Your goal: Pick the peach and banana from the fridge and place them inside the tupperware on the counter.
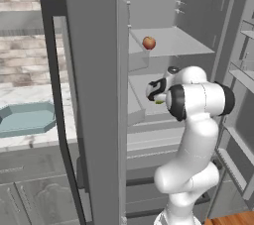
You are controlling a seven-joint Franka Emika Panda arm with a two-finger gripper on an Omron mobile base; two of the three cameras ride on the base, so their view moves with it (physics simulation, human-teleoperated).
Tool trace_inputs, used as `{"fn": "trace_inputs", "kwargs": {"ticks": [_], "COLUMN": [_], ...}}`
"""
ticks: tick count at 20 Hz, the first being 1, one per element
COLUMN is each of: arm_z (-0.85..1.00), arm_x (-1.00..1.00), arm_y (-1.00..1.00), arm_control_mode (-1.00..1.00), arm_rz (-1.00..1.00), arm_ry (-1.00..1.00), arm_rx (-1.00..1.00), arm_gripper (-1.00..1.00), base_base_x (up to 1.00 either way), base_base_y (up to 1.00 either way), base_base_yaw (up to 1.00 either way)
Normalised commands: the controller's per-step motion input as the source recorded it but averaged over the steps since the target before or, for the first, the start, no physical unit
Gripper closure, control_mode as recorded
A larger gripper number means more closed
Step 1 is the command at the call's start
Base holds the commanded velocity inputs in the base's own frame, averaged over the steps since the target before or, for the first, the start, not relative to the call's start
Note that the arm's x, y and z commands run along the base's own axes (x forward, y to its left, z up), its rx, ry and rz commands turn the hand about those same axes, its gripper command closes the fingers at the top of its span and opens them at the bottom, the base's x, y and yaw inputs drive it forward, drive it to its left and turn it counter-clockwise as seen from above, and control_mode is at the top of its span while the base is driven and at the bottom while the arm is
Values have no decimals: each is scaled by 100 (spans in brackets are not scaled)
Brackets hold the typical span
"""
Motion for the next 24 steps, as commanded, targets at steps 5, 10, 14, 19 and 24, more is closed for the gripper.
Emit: {"fn": "trace_inputs", "kwargs": {"ticks": [5, 10, 14, 19, 24], "arm_z": [-29, -31, -34, -31, -4], "arm_x": [19, 17, 0, -21, -63], "arm_y": [0, 5, 7, 6, 5], "arm_control_mode": [-100, -100, -100, -100, -100], "arm_rz": [0, 0, 0, 0, 0], "arm_ry": [0, 0, 20, 13, 0], "arm_rx": [0, 0, -5, -2, 0], "arm_gripper": [-100, 100, 100, 100, 100], "base_base_x": [0, 0, 0, 0, 0], "base_base_y": [0, 0, 0, 0, 0], "base_base_yaw": [0, 0, 0, 0, 0]}}
